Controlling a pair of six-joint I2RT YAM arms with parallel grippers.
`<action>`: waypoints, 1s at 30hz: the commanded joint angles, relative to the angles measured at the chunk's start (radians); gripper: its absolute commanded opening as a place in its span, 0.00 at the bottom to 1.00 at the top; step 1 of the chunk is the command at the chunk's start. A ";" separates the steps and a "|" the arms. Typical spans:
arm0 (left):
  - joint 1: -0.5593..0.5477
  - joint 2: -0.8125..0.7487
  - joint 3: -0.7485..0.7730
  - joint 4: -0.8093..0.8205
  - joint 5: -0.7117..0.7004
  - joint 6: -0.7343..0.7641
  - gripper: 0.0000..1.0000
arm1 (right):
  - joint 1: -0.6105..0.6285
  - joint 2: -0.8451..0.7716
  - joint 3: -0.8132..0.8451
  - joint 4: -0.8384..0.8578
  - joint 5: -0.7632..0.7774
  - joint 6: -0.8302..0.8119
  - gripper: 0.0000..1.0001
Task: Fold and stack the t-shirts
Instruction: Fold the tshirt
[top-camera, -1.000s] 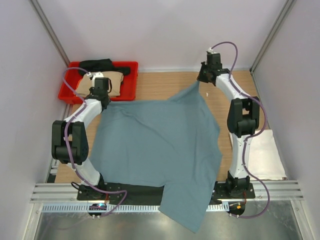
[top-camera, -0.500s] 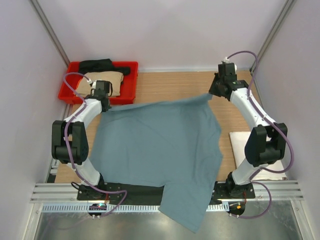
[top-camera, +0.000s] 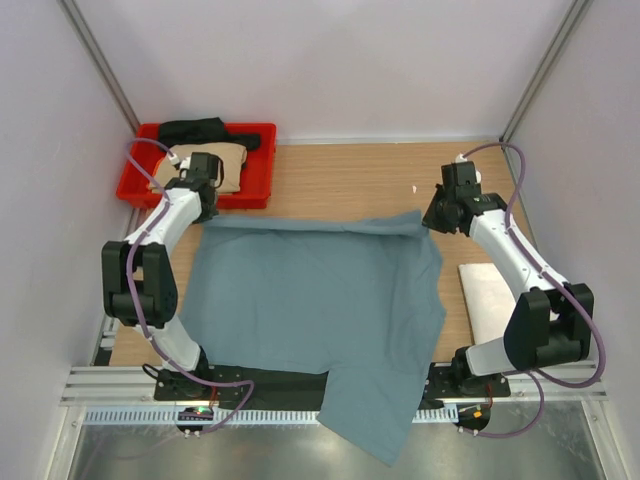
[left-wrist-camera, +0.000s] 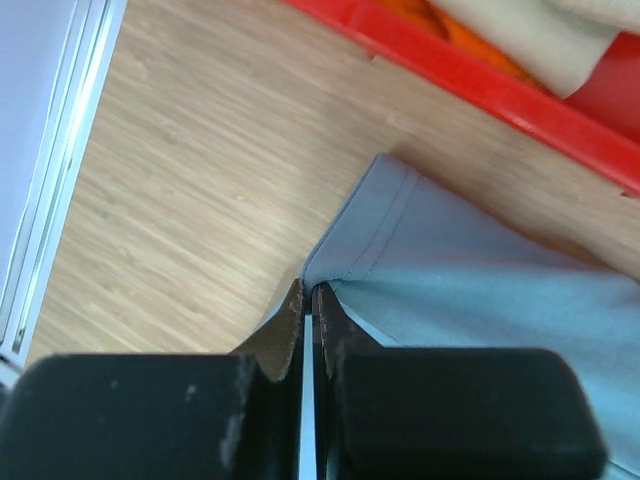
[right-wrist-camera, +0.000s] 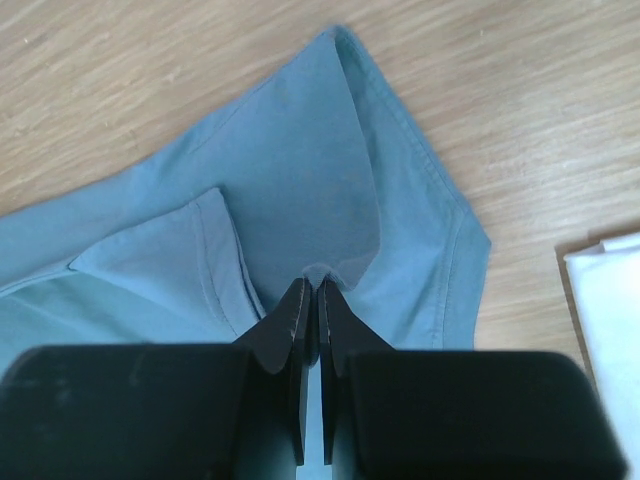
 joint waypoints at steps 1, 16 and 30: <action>0.005 0.020 0.012 -0.114 -0.064 -0.048 0.00 | 0.001 -0.062 -0.040 -0.006 -0.032 0.032 0.02; 0.007 0.098 -0.027 -0.201 -0.064 -0.132 0.00 | 0.004 -0.160 -0.188 -0.063 -0.060 0.063 0.01; 0.025 0.065 -0.084 -0.234 -0.104 -0.177 0.00 | 0.010 -0.258 -0.284 -0.124 -0.129 0.089 0.01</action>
